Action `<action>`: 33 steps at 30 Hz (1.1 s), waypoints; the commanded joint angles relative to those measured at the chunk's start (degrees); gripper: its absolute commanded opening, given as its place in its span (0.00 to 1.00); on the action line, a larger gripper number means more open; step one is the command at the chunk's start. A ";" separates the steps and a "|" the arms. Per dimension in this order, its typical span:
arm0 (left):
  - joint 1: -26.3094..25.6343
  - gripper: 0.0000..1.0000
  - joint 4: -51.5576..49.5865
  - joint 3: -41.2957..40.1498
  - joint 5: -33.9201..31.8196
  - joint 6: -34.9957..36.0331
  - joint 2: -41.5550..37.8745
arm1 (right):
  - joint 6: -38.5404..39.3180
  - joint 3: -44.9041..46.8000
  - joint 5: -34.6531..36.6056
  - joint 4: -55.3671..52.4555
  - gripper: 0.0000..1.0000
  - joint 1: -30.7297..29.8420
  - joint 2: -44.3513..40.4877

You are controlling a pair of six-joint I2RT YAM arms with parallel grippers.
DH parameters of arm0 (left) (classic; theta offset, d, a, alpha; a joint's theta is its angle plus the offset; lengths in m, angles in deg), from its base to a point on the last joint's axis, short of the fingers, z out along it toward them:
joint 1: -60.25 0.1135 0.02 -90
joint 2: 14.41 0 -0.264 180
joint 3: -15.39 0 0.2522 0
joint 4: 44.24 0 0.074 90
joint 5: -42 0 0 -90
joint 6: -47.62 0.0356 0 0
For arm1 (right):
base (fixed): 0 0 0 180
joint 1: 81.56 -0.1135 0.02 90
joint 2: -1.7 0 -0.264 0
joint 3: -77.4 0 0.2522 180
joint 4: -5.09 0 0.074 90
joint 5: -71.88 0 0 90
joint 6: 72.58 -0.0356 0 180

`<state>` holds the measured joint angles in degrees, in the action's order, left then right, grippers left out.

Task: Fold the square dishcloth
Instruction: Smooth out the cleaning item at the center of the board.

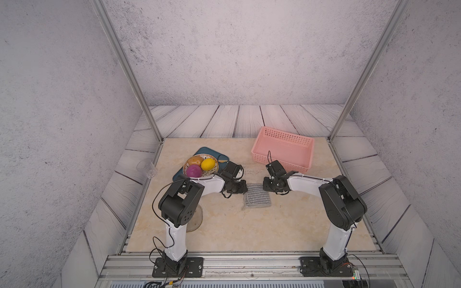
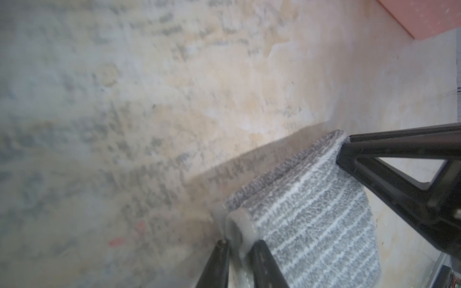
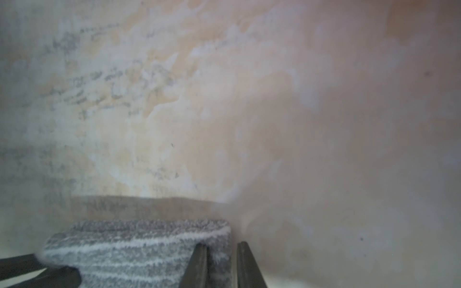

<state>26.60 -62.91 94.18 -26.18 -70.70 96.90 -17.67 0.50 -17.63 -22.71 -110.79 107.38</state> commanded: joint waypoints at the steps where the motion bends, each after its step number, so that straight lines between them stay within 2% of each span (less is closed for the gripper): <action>1: 1.64 0.24 -0.92 2.15 -0.42 -0.41 0.90 | 2.26 -2.25 -0.49 -2.79 0.20 1.43 -0.03; 5: 2.35 0.26 -1.52 2.07 -0.25 -0.51 -0.72 | 4.04 -2.61 -0.23 -4.42 0.20 1.87 -2.67; 9: 2.28 0.31 -1.51 0.56 -0.20 -1.13 -3.35 | 4.44 -1.09 -0.95 -5.27 0.21 1.84 -5.69; 17: 2.27 0.27 -1.19 0.69 1.38 -1.40 -6.30 | 2.13 6.58 -4.96 -3.16 0.20 1.40 -11.91; 33: 2.45 0.23 -2.86 9.05 1.52 0.19 5.16 | -1.95 16.96 -9.30 0.78 0.18 -1.75 -16.67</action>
<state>28.89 -64.72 101.31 -25.04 -71.71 100.70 -18.35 16.57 -25.92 -22.89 -112.26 92.78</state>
